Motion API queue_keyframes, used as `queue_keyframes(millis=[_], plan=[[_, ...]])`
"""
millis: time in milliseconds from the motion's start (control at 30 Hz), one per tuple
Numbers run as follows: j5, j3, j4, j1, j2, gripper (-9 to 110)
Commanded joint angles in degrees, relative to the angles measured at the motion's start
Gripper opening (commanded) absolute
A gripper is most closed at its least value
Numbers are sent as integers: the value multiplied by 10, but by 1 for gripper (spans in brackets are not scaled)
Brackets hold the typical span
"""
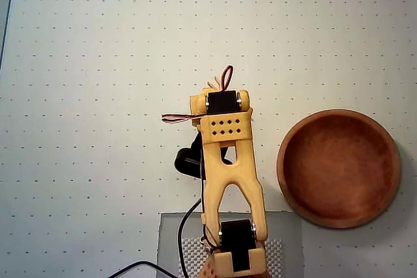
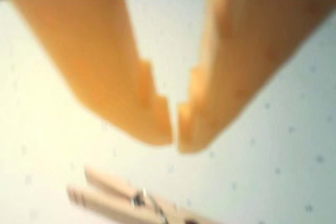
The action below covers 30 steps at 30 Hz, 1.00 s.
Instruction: Grasp a clothespin and put it in the bowl.
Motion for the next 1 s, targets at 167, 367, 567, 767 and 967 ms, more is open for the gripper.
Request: queue_keyframes(millis=[167, 367, 567, 767, 967], plan=[[-60, -70, 56, 0, -96, -2], [-68, -70, 54, -2, -118, -2], [-69, -76, 52, -36, -123, -2], [-69, -180, 63, -40, -174, -2], [-83, -347, 121, -32, -299, -2]])
